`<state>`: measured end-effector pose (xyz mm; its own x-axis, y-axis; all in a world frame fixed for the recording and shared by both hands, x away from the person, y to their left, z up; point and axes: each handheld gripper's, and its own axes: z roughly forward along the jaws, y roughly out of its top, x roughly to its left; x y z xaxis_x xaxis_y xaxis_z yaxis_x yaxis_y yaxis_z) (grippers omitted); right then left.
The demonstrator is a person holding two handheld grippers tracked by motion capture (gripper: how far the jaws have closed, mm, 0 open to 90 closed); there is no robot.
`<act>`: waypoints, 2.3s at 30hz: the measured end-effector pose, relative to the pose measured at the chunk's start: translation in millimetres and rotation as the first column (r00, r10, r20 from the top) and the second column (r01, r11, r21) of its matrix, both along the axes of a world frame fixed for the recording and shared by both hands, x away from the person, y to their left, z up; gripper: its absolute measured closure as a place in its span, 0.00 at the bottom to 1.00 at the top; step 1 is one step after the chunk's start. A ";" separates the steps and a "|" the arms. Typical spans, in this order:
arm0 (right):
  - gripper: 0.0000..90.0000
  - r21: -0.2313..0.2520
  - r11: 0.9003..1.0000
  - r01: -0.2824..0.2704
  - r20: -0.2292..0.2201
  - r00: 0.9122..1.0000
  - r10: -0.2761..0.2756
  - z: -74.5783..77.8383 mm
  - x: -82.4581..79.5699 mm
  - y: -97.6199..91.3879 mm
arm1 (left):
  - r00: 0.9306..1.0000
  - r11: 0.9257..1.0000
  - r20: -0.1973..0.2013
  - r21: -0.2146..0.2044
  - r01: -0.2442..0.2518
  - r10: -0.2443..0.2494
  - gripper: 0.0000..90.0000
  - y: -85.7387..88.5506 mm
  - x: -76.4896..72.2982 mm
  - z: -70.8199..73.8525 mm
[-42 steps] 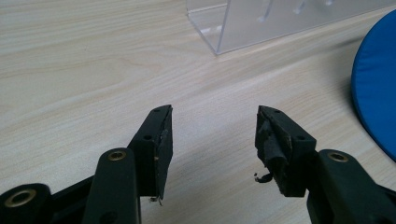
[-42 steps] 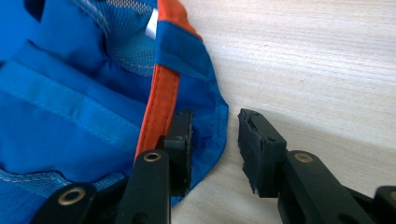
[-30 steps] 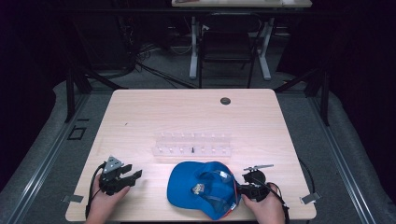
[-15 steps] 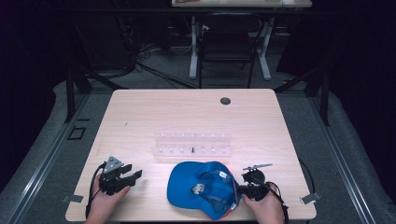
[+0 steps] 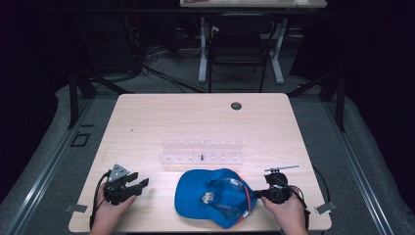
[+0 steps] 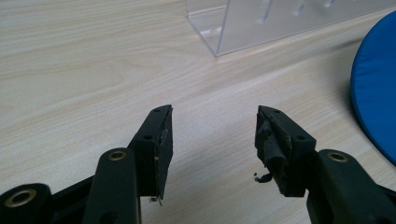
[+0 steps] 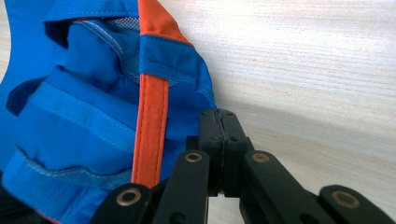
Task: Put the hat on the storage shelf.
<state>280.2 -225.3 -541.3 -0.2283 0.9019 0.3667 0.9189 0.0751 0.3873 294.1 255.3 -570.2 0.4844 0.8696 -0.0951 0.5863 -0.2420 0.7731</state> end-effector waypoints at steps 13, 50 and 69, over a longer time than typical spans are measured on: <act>1.00 -0.070 0.997 -0.039 -0.051 0.998 0.036 15.9 15.4 -4.7 | 1.000 1.000 0.001 -0.001 -0.003 0.003 0.53 -0.7 0.4 -0.9; 0.80 -0.267 0.957 -0.112 -0.240 0.970 0.046 -2.6 46.4 19.2 | 1.000 1.000 -0.004 0.008 0.008 -0.008 0.53 -1.5 -0.1 -0.4; 0.99 -0.239 0.963 -0.126 -0.236 0.969 0.069 8.5 49.7 16.5 | 1.000 1.000 -0.007 0.010 0.008 -0.008 0.53 -1.8 -0.3 -0.6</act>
